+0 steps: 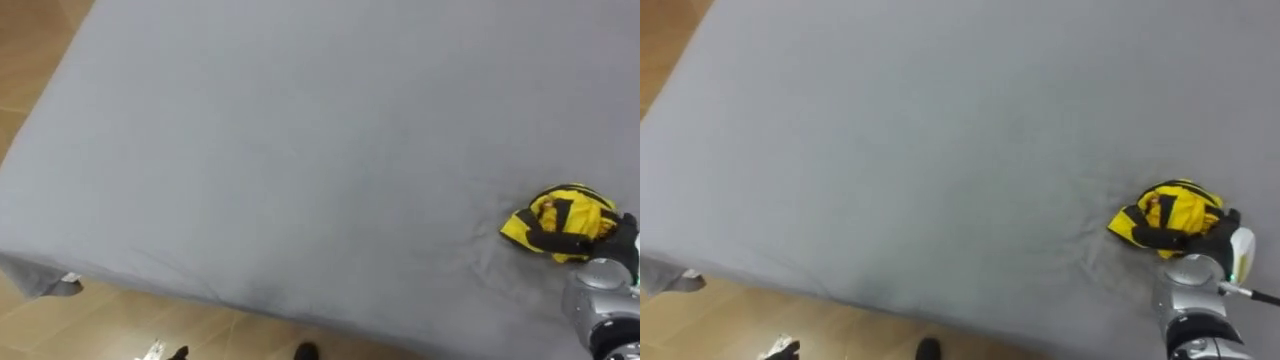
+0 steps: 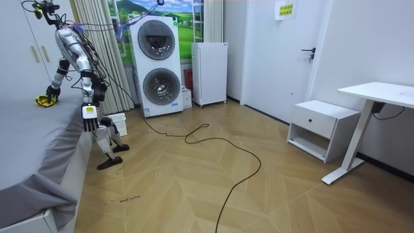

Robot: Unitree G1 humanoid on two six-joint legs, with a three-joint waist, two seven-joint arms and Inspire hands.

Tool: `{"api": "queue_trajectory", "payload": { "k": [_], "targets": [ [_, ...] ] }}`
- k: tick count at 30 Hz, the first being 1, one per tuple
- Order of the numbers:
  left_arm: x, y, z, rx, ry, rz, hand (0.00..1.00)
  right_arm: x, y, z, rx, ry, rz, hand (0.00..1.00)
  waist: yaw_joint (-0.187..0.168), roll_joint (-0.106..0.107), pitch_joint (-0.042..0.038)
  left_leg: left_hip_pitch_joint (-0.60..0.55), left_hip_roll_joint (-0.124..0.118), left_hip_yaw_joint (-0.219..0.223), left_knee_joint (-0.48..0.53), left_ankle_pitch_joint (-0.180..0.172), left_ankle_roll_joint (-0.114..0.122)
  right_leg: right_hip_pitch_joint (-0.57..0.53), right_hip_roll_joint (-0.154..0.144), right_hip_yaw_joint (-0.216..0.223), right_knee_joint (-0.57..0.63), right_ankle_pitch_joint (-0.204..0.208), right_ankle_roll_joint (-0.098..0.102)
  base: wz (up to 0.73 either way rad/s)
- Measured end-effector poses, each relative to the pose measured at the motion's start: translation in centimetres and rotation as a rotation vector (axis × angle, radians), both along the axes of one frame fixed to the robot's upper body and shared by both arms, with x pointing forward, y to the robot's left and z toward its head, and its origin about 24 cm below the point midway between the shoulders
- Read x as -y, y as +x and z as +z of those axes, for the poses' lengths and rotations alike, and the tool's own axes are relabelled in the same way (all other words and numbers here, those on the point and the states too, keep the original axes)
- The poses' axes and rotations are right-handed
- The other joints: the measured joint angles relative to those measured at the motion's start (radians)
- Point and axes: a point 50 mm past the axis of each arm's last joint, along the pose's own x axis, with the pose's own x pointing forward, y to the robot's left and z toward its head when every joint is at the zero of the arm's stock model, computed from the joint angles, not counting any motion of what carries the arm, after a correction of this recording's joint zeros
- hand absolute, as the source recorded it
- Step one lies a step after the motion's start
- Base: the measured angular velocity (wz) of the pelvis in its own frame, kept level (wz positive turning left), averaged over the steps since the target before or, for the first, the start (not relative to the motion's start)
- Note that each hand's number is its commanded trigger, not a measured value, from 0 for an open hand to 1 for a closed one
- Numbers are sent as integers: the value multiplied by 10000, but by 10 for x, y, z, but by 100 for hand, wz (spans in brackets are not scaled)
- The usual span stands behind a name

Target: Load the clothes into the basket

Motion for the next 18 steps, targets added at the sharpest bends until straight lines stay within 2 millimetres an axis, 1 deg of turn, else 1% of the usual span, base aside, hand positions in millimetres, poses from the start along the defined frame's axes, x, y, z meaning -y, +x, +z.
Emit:
{"api": "queue_trajectory", "payload": {
  "k": [2, 5, 6, 9, 13, 15, 18],
  "targets": [
    [-1, 0, 0, -11, 41, -17, 0, 11, -6, 2, -208, -260, -288, 100, 128, 58, 6, -102, -43, -107, 6, 28, 3, -53, -19, -102, -4, -1, 1, 14],
    [-2, 0, 0, -46, 106, -156, 0, 25, -10, 8, -360, -708, -409, 100, 273, 71, 11, -276, -48, -95, 34, 43, 19, -223, -26, -103, 21, -1, 1, 2],
    [-2, 1, 1, -33, 105, -151, 0, 27, -10, 10, -354, -769, -418, 100, 290, 71, 12, -318, -47, -95, 38, 48, 20, -276, -26, -94, 45, 0, 1, 0],
    [0, 7, 2, 83, 103, -301, 0, 29, -7, 14, -276, -855, -412, 100, 313, 104, 32, -490, -55, -101, -39, 152, 26, -522, -46, -95, 143, -1, 0, 0],
    [1, 14, 4, 232, 106, -396, 0, 32, -3, 20, -149, -864, -431, 100, 266, 168, 33, -617, -81, -128, -201, 300, 27, -717, -59, -48, 179, 0, -3, 1],
    [1, 14, 4, 251, 107, -393, 0, 33, -2, 22, -125, -954, -329, 100, 300, 190, 25, -616, -67, -63, -223, 301, 27, -790, -59, 59, 236, 0, -3, -6],
    [1, 16, 5, 343, 141, -405, 0, 34, -1, 23, -25, -969, -277, 100, 285, 189, 24, -559, -62, 27, -269, 308, 35, -842, -93, 106, 343, -11, 8, -8]
  ]
}}
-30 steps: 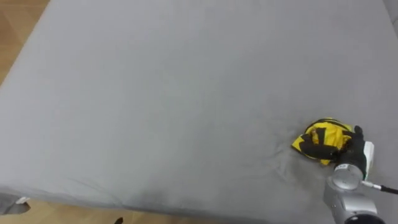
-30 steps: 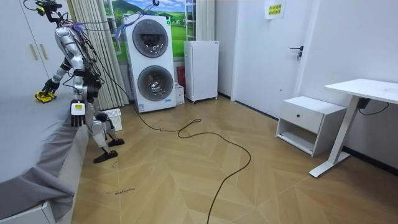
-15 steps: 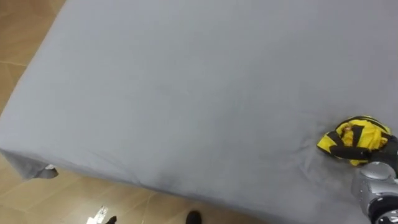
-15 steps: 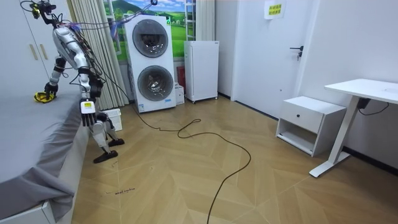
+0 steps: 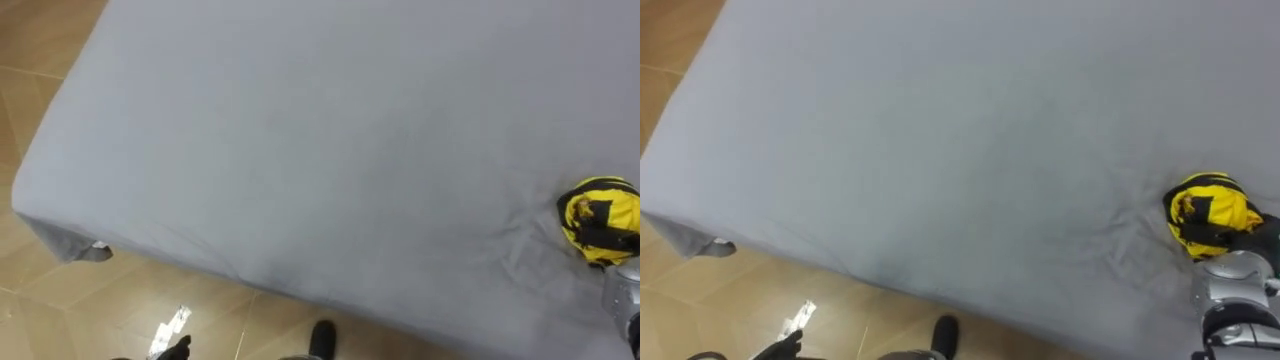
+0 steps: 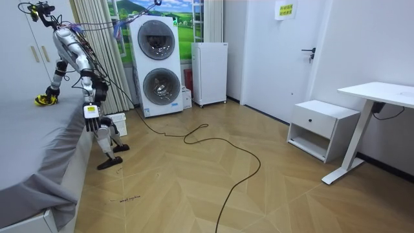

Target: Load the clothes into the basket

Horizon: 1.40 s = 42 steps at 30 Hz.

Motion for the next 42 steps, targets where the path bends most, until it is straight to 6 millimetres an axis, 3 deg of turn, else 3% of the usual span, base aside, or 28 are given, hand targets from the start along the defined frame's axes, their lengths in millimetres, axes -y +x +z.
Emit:
{"api": "queue_trajectory", "payload": {
  "k": [6, 9, 12, 16, 17, 21, 24, 28, 31, 35, 42],
  "targets": [
    [-6, 1, 2, 189, 125, 172, 0, 1, -3, -2, -17, 193, 221, 100, -179, -84, 5, 424, -25, 398, -163, 55, 60, 256, -114, 230, 116, -60, 97, -7],
    [-17, -4, 5, 334, 378, 306, 0, 1, -10, -7, 240, 554, 408, 100, -277, -443, -37, 879, -24, 589, -330, 73, 90, 640, -101, 475, -53, -95, 94, -11],
    [-21, -9, 4, 258, 545, 356, 0, 2, -15, -8, 461, 646, 421, 100, -569, -596, -58, 1190, -29, 715, -352, 72, 91, 1107, -75, 422, -303, -93, 95, 14],
    [-25, -20, 3, 48, 713, 429, 0, 4, -31, -13, 441, 563, 504, 100, -685, -892, -282, 1883, 2, 995, -548, 6, 114, 1762, -11, 606, -761, -95, 98, -7],
    [-25, -23, 3, 2, 714, 465, 0, 4, -33, -14, 433, 528, 567, 100, -700, -916, -299, 2095, 16, 1065, -632, -13, 113, 1907, 20, 776, -781, -93, 96, -20],
    [-27, -34, 1, -188, 909, 673, 0, 0, -45, -18, 556, 484, 885, 100, -1020, -902, -316, 2849, -26, 1178, -948, -27, 98, 2529, 30, 1050, -912, -93, 96, -9],
    [-26, -39, 0, -370, 1075, 485, 0, -8, -54, -22, 790, 719, 915, 100, -1145, -885, -328, 3325, 16, 1513, -1141, -51, 78, 2794, 39, 1292, -930, -95, 98, -31],
    [-26, -39, 0, -409, 1113, 476, 0, -22, -55, -25, 1150, 981, 1059, 100, -1600, -902, -317, 3691, 62, 1862, -1243, -64, 64, 2952, 47, 1663, -908, -93, 95, -30],
    [-27, -52, -2, -749, 1248, 545, 0, -26, -66, -28, 1177, 941, 1050, 100, -1724, -890, -322, 3987, 165, 2180, -1299, -241, 29, 3072, 132, 2055, -936, -94, 96, -38],
    [-28, -61, -4, -1190, 1470, 447, 0, -26, -80, -34, 885, 988, 979, 100, -1841, -856, -293, 4265, 254, 2514, -1305, -360, 28, 3166, 172, 2432, -934, -94, 97, -27],
    [-30, -73, -7, -1933, 1484, 800, 0, -29, -98, -45, 719, 1409, 568, 100, -2394, -695, -203, 4388, 386, 3002, -1334, -423, -8, 3005, 293, 3019, -891, -57, 83, -26]
  ]
}}
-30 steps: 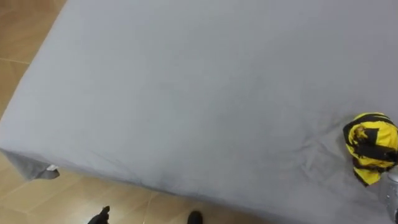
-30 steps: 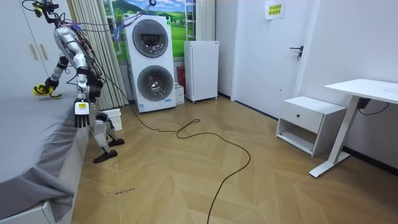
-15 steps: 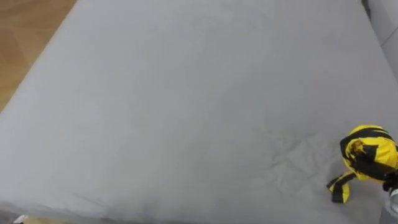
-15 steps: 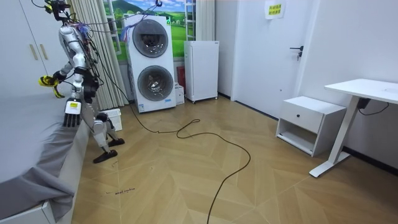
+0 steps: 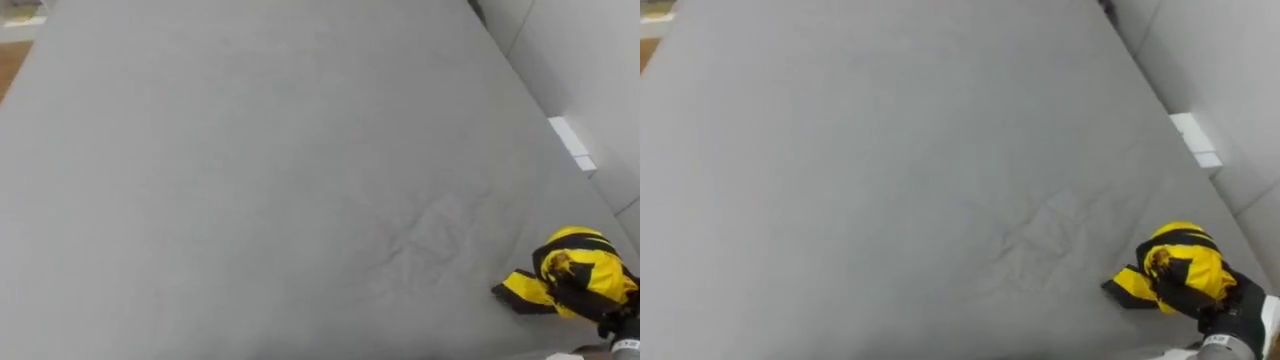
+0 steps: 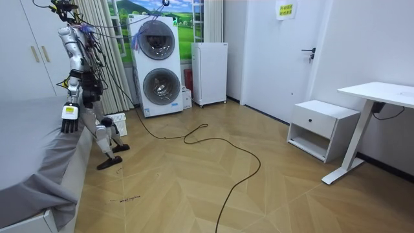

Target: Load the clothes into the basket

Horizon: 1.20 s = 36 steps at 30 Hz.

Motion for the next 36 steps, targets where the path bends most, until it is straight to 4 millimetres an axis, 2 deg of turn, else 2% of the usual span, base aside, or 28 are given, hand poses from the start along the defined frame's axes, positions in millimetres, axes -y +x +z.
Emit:
{"api": "queue_trajectory", "payload": {
  "k": [3, 6, 10, 12, 16, 17, 18, 19, 20, 24, 25, 27, 36],
  "targets": [
    [-1, -6, -1, -304, -6, 140, 0, -1, -11, -6, -218, 237, -194, 100, -259, 121, -22, 17, 121, 165, 0, -25, -34, -54, 55, 142, -12, 45, -28, -19],
    [-2, -13, -1, -510, 30, 139, 0, 0, -23, -13, -524, 383, -495, 100, -328, 202, -20, 109, 178, 377, 1, -72, -86, -55, 101, 292, -5, 72, -61, -23],
    [-4, -17, -1, -711, 256, 29, 0, 2, -36, -20, -831, 612, -949, 100, -586, 305, -10, 116, 249, 496, 95, -158, -145, -150, 255, 776, 11, 133, -94, -25],
    [-4, -22, -2, -956, 314, 84, 0, 2, -37, -21, -819, 661, -1019, 100, -649, 431, 14, 20, 361, 715, 242, -275, -178, -334, 364, 1086, 42, 211, -104, -43],
    [-2, -28, -4, -1118, 184, 438, 0, 2, -42, -30, -1176, 877, -1279, 100, -840, 625, 21, -170, 468, 1061, 269, -312, -171, -731, 419, 1351, 186, 267, -81, -30],
    [1, -29, -4, -1153, 176, 456, 0, 3, -41, -30, -1215, 900, -1334, 100, -951, 826, -19, -355, 470, 1149, 345, -328, -149, -931, 417, 1357, 235, 294, -72, -17],
    [2, -29, -5, -1154, 154, 467, 0, 3, -40, -30, -1187, 906, -1353, 100, -993, 855, 6, -467, 477, 1204, 381, -334, -139, -1060, 417, 1374, 254, 313, -64, -20],
    [5, -28, -6, -1159, 134, 450, 0, 4, -38, -30, -1100, 925, -1429, 100, -1088, 1009, 26, -641, 479, 1268, 394, -328, -130, -1307, 434, 1480, 344, 361, -45, -23],
    [7, -29, -7, -1226, 108, 372, 0, 5, -36, -30, -1024, 959, -1555, 100, -1161, 1066, 52, -795, 478, 1346, 404, -323, -122, -1565, 457, 1606, 480, 373, -32, -25],
    [12, -33, -9, -1481, 70, 316, 0, 8, -22, -23, -584, 817, -1474, 100, -1329, 1364, 76, -1083, 496, 1769, 415, -345, -86, -2209, 493, 1911, 870, 358, 5, -32],
    [14, -32, -10, -1506, 42, 233, 0, 13, -16, -17, -317, 639, -1431, 100, -1365, 1503, 65, -1330, 484, 1811, 453, -351, -75, -2514, 493, 1981, 948, 373, 38, -27],
    [14, -23, -10, -1416, 46, 118, 0, 20, -7, -9, -2, 287, -1481, 100, -1392, 1687, 125, -1760, 451, 1833, 516, -301, 1, -3084, 478, 2005, 1263, 378, 70, -10],
    [19, -5, -10, -1147, 148, -101, 0, 25, 16, -2, 321, 54, -1877, 100, -1361, 1960, 110, -2794, 398, 1909, 610, -180, 84, -4354, 488, 2145, 1758, 330, 112, -2]
  ]
}}
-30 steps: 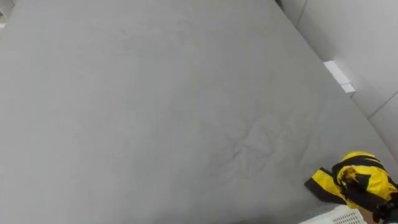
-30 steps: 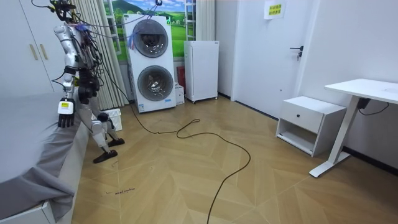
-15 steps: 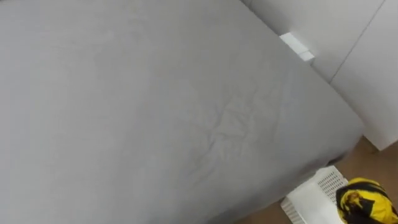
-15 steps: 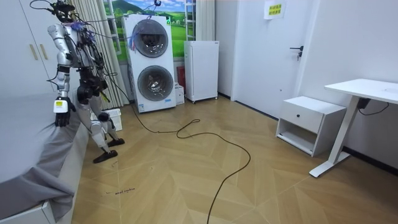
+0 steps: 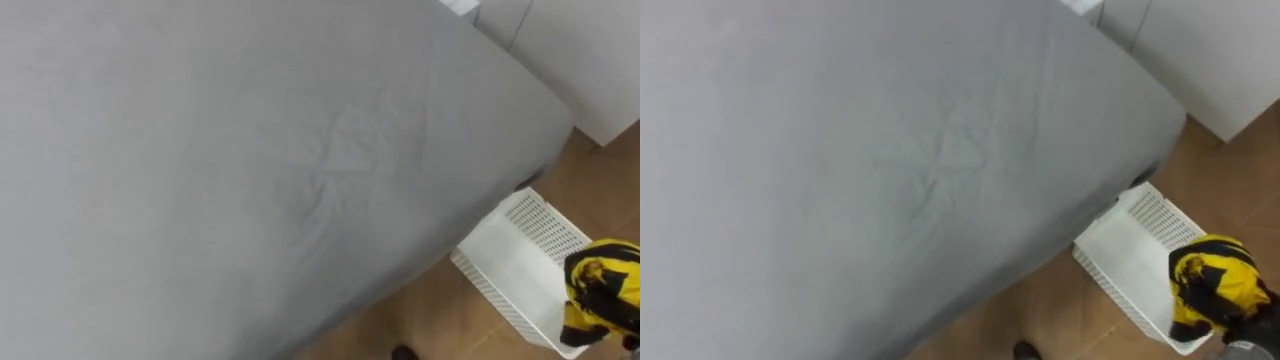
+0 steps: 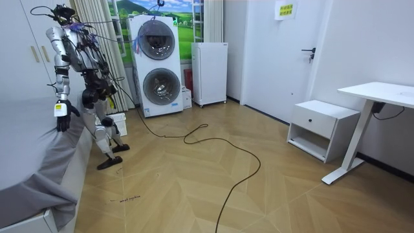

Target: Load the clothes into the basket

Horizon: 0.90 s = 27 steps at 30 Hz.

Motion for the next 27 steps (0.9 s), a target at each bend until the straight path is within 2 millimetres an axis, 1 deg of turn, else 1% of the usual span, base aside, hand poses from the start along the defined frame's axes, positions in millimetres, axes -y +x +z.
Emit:
{"api": "queue_trajectory", "payload": {
  "k": [1, 3, 5, 9, 11, 14, 15, 16, 17, 20, 25, 26, 27],
  "targets": [
    [0, 1, 0, 32, -21, 55, 0, 1, 2, 1, 20, 29, -35, 100, 0, 21, -2, -52, -8, 1, 0, 4, 6, -57, -6, 1, 19, -2, 4, 0],
    [2, 5, 0, 122, -114, 113, 0, 6, 8, 5, 206, 118, -284, 100, 8, 136, 6, -203, -37, 3, 4, 28, 38, -239, -37, -36, 103, -11, 19, 5],
    [3, 7, 0, 186, -165, 130, 0, 10, 12, 10, 482, 66, -476, 100, 52, 167, 14, -309, -80, 5, 6, 37, 51, -399, -78, -45, 239, -60, 29, 0],
    [4, 12, 0, 368, -172, 49, 0, 15, 21, 20, 859, -134, -682, 100, 73, 173, 17, -592, -121, 10, 102, 79, 101, -756, -118, -22, 471, -122, 56, 3],
    [5, 13, 0, 469, -239, 220, 0, 18, 20, 21, 904, -118, -837, 100, 77, 163, 24, -607, -147, 6, 150, 79, 101, -769, -141, -9, 541, -264, 83, 4],
    [4, 15, 1, 570, -298, 457, 0, 23, 20, 24, 1050, -3, -1144, 100, 123, 167, 31, -648, -134, 5, 167, 78, 101, -843, -136, -13, 592, -294, 73, -2],
    [4, 15, 1, 579, -300, 463, 0, 24, 20, 25, 1086, -29, -1172, 80, 136, 166, 31, -663, -138, 5, 173, 78, 101, -884, -139, -8, 635, -295, 72, -5],
    [4, 16, 1, 615, -304, 457, 0, 27, 21, 28, 1129, -133, -1207, 3, 167, 173, 33, -706, -137, 6, 197, 78, 101, -933, -144, -1, 687, -297, 69, -5],
    [4, 18, 1, 669, -307, 439, 0, 31, 20, 31, 1113, -264, -1280, 0, 244, 175, 34, -751, -132, 5, 232, 78, 101, -941, -139, 0, 696, -292, 64, 0],
    [4, 22, 2, 768, -307, 417, 0, 37, 19, 36, 1131, -468, -1357, 0, 354, 174, 35, -776, -115, -9, 266, 78, 102, -949, -129, -17, 710, -289, 60, 1],
    [4, 23, 2, 783, -269, 297, 0, 43, 21, 42, 1211, -676, -1682, 0, 367, 169, 38, -801, -106, -70, 263, 77, 102, -943, -140, -57, 709, -290, 59, 2],
    [4, 23, 2, 795, -267, 286, 0, 44, 21, 43, 1198, -749, -1791, 0, 363, 162, 43, -807, -117, -87, 262, 78, 102, -943, -141, -70, 716, -292, 57, 7],
    [5, 23, 2, 799, -262, 264, 0, 45, 21, 44, 1189, -816, -1861, 0, 362, 101, 87, -810, -125, -92, 258, 78, 102, -949, -147, -75, 746, -303, 56, 6]
  ]
}}
